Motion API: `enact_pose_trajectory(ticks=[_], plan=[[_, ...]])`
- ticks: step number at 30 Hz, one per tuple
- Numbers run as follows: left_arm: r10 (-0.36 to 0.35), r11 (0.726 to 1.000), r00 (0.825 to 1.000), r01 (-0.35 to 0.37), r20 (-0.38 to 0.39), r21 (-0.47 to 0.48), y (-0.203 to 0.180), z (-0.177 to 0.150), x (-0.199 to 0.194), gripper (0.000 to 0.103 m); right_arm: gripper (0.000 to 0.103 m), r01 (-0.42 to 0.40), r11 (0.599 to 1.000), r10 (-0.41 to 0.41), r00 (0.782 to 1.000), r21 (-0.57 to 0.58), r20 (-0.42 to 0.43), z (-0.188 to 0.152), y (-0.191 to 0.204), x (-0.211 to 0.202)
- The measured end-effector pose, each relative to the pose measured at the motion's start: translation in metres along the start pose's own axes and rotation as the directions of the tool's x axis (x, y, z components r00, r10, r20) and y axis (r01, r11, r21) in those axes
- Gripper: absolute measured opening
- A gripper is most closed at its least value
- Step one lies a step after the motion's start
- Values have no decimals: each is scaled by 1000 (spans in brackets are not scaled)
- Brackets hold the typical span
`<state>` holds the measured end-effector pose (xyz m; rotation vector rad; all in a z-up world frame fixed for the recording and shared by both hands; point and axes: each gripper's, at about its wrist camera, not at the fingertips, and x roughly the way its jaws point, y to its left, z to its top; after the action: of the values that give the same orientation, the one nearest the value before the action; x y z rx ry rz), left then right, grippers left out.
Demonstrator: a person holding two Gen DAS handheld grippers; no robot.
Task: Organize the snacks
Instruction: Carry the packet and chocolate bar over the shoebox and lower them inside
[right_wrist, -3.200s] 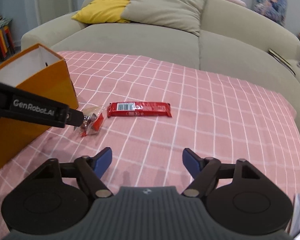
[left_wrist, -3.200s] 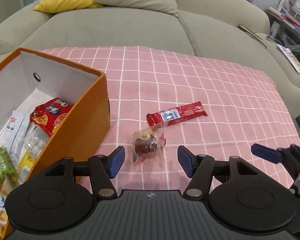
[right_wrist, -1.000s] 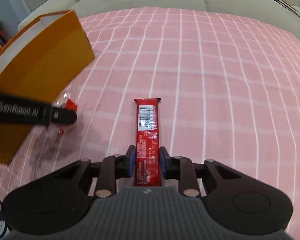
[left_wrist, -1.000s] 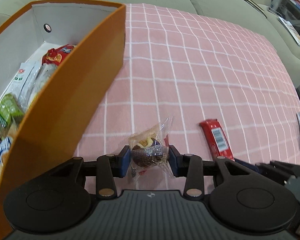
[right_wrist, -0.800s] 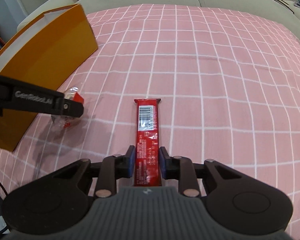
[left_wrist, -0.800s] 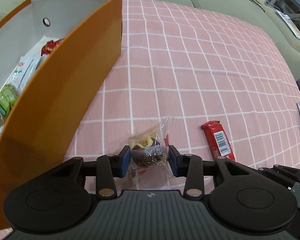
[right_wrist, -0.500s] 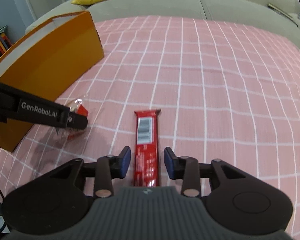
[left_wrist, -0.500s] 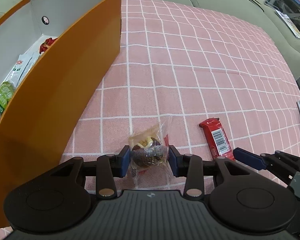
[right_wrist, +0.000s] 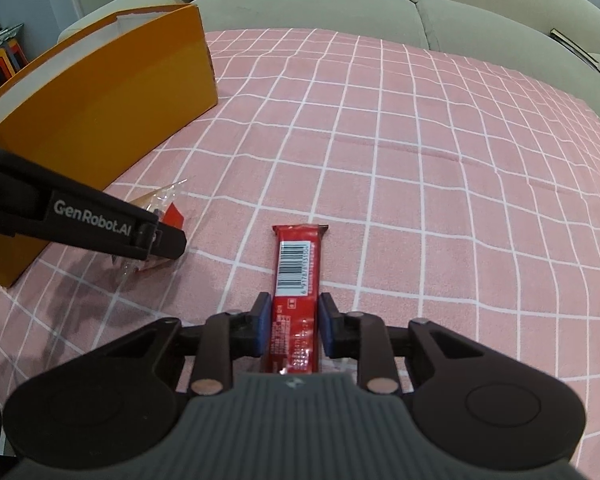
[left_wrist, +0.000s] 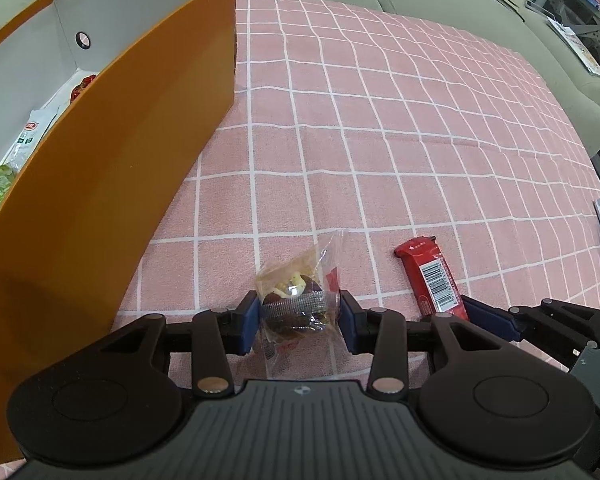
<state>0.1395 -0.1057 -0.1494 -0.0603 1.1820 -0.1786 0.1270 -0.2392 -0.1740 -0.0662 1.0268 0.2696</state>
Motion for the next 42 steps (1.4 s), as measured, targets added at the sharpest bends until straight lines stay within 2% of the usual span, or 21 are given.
enact_pose_trajectory(ticks=[11,21,34,42], plan=[[-62,998,996,61,58,18,-7,2,-38,45,21,-19,999,18,999,46,28,8,-1,-30],[-47,999,988,46,150,7,4,-3,-90,45,21,-72,996,64,990,59,124,24,11,-76],[-34,999,958,43,285,-26,32,-9,-163,45,21,-157,987,150,964,14,222,45,51,-132],[8,997,931,22,366,-80,74,0,-192,45,21,-208,977,210,943,-35,259,69,81,-151]])
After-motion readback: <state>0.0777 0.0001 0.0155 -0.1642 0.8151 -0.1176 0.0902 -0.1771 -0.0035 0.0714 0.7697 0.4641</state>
